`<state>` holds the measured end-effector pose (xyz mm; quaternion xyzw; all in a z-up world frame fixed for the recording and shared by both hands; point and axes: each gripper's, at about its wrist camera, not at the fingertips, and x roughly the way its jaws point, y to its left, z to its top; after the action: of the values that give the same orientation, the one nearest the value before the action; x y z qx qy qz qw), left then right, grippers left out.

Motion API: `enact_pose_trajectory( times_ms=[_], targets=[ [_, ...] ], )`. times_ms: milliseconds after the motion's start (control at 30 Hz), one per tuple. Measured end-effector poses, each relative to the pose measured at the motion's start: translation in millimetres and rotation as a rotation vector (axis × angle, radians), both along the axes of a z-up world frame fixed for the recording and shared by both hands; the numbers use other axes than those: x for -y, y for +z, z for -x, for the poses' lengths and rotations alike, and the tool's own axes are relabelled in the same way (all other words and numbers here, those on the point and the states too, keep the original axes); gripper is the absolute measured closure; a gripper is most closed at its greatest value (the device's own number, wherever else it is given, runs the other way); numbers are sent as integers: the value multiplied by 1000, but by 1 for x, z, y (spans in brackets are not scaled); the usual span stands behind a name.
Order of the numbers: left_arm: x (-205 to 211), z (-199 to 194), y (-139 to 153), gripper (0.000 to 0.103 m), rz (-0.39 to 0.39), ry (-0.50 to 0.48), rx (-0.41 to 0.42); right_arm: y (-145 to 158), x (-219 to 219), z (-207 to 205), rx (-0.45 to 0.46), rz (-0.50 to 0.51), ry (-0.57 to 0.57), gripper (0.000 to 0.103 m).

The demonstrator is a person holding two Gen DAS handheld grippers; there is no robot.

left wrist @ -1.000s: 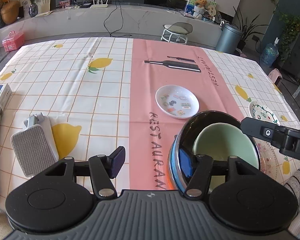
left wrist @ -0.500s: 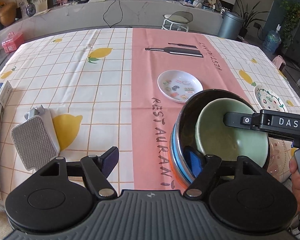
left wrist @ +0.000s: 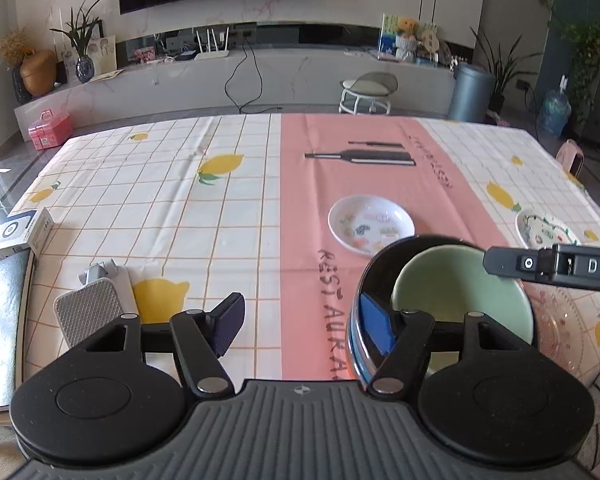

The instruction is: Organize plates and bowls

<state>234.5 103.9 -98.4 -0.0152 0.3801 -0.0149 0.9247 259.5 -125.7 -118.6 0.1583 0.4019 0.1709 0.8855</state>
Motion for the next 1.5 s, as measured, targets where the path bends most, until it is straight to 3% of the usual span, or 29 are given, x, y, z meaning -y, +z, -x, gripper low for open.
enact_pose_trajectory(
  times_ms=[100,233,433,567,767,933,1100,1333,1500],
  targets=[
    [-6,3,8,26,79,-19,57,3,5,4,17,-10,5,40],
    [-6,2,10,26,143,-88,56,3,2,4,13,-12,52,40],
    [8,-4,-4,26,0,-53,48,-6,-20,2,-21,79,128,40],
    [6,-8,-7,28,9,-48,11,-10,-31,0,-28,113,147,40],
    [-1,-4,-4,28,34,-32,28,-19,-45,-4,-44,134,176,39],
    [-10,-4,0,28,96,-8,21,-22,-62,1,-13,215,266,23],
    [-10,-7,-4,28,93,6,-3,-24,-58,-2,-37,164,275,14],
    [-9,-5,-3,28,98,-1,4,-22,-57,-2,-39,134,297,8],
    [-10,-4,-1,28,109,-5,20,-24,-61,6,15,154,321,5]
  ],
)
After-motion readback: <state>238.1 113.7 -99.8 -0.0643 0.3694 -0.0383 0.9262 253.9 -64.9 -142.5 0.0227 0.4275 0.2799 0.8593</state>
